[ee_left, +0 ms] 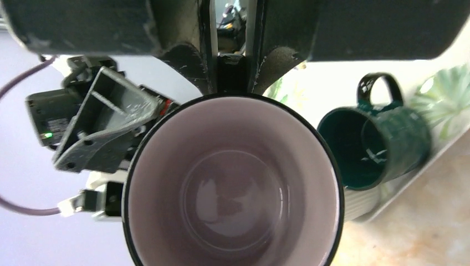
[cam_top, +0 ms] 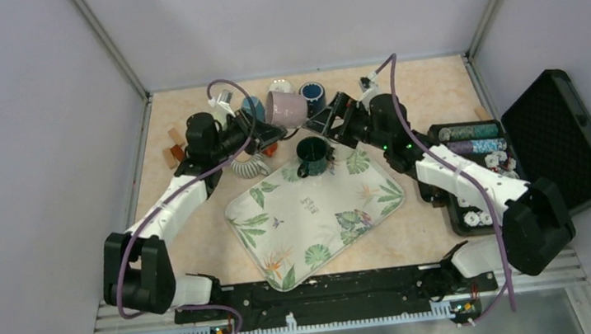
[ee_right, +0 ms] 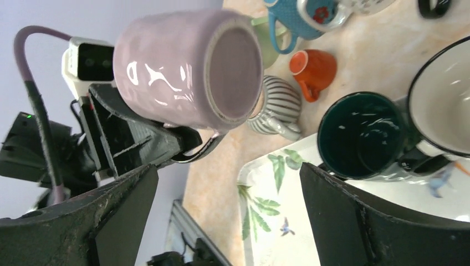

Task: Turn the mug right side up
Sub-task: Turn over the cup at the center of the board, then place the cup on the tray, then turn over the cup at the center of the board.

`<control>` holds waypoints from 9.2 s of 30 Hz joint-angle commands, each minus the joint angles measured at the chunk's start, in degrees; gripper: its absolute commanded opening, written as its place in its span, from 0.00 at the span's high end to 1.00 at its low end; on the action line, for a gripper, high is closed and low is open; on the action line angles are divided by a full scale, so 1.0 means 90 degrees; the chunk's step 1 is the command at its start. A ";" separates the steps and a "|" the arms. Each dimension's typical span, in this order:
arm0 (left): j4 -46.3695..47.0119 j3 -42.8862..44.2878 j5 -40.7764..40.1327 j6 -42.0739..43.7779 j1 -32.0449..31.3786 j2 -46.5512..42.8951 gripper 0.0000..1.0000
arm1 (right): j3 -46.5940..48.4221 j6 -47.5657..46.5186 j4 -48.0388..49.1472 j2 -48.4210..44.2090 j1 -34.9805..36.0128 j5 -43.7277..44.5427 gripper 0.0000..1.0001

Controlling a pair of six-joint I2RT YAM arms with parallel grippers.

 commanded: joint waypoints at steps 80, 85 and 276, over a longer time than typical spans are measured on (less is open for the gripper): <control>-0.5501 0.0808 -0.3866 0.5287 -0.2124 0.0467 1.00 | 0.1225 -0.2708 -0.2503 -0.1174 -0.0094 0.2137 0.01; -0.5549 0.0782 -0.4030 0.5294 -0.2189 0.0538 1.00 | 0.1168 -0.2669 -0.2465 -0.1177 -0.0095 0.2097 0.01; -0.4910 0.2058 -0.4929 0.3526 -0.0681 -0.0379 1.00 | 0.1066 -0.2295 -0.2075 -0.0619 -0.0099 0.0933 0.01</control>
